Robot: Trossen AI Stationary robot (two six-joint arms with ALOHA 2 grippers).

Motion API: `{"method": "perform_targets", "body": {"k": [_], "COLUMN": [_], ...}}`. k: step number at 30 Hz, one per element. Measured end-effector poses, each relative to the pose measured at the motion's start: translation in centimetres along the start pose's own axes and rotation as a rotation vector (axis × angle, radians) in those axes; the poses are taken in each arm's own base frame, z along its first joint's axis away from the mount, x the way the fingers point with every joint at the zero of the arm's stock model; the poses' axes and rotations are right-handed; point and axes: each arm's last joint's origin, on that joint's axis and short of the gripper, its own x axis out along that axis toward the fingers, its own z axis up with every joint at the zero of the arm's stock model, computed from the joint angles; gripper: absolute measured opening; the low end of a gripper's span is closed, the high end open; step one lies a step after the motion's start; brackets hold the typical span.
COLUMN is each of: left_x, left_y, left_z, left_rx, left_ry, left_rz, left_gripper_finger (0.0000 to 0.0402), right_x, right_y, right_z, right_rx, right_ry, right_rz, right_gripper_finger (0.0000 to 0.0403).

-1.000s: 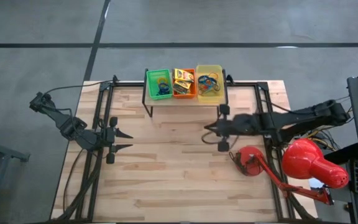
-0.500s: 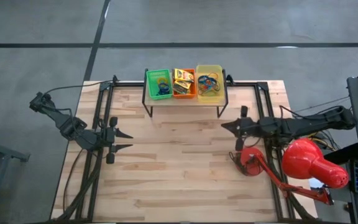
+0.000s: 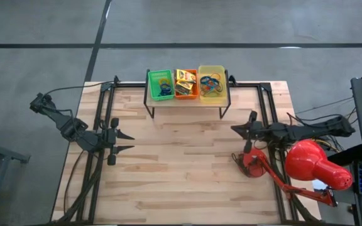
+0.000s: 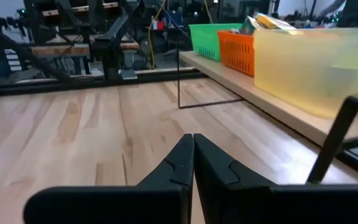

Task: Pick & Place Office Desk Supplies
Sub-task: Return to Home Position

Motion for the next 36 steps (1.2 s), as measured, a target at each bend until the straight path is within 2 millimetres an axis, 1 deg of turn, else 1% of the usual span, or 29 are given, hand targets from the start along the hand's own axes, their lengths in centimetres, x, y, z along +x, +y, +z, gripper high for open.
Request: {"method": "perform_targets", "body": {"k": [4, 13, 20, 31, 36], "left_x": [0.0, 0.01, 0.0, 0.01, 0.01], "left_y": [-0.01, 0.0, 0.0, 0.0, 0.0], "left_z": [0.0, 0.0, -0.01, 0.0, 0.0], "left_rx": [0.0, 0.0, 0.001, 0.0, 0.0], "left_ry": [0.001, 0.001, 0.001, 0.001, 0.001], "left_rz": [0.0, 0.0, 0.0, 0.0, 0.0], "left_gripper_finger": [0.0141, 0.0141, 0.0141, 0.0141, 0.0141], "right_x": [-0.42, -0.64, -0.63, -0.63, -0.63], "right_y": [-0.2, 0.1, 0.05, 0.05, 0.05], "right_z": [-0.39, -0.24, -0.24, -0.24, -0.24], "right_rx": [-0.012, -0.09, -0.058, -0.2, -0.214], "right_ry": [0.033, 0.017, 0.018, 0.015, 0.015], "right_rz": [0.003, 0.046, 0.03, 0.031, 0.032], "right_gripper_finger": [0.0008, 0.0008, 0.0008, 0.0008, 0.0008]}}
